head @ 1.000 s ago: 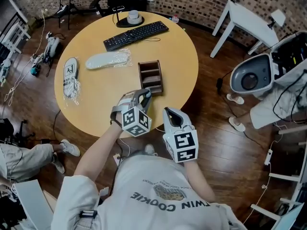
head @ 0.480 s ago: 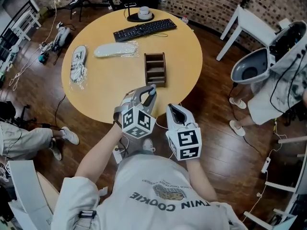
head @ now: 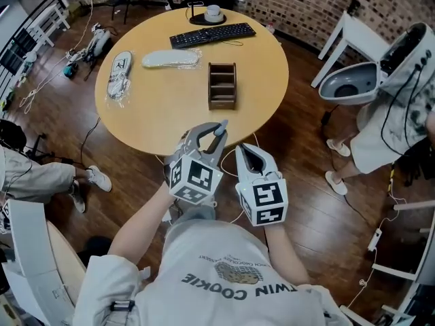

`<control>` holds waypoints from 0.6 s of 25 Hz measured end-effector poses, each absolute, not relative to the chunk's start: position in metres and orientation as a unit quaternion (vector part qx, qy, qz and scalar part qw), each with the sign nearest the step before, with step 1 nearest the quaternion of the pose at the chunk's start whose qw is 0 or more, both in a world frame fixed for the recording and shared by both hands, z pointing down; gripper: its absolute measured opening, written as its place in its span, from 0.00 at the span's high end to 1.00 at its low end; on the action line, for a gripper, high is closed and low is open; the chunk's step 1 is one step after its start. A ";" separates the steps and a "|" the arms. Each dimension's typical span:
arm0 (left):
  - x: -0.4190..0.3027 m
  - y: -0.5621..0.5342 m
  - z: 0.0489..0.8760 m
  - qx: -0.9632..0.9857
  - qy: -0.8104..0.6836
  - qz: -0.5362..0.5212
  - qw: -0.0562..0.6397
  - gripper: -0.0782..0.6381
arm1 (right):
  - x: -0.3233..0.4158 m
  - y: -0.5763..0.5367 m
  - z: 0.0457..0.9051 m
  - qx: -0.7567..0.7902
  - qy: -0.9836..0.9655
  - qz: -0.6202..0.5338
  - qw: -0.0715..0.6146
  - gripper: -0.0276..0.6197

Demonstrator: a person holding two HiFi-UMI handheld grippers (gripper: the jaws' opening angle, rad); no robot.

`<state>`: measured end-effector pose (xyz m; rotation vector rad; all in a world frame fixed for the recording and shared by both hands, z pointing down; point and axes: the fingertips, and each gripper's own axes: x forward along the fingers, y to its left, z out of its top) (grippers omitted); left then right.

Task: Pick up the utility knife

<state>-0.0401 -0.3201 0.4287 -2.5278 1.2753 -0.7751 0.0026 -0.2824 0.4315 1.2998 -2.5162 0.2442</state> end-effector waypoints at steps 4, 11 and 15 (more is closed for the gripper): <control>-0.036 -0.292 0.420 -0.858 0.448 -0.237 0.079 0.79 | 0.007 -0.260 0.425 0.445 -0.881 0.079 0.142 0.95; -0.024 -0.237 0.411 -0.858 0.473 -0.196 0.034 0.79 | 0.018 -0.216 0.414 0.435 -0.888 0.066 0.132 0.95; -0.015 -0.209 0.401 -0.857 0.486 -0.169 0.021 0.79 | 0.026 -0.191 0.409 0.428 -0.893 0.062 0.127 0.95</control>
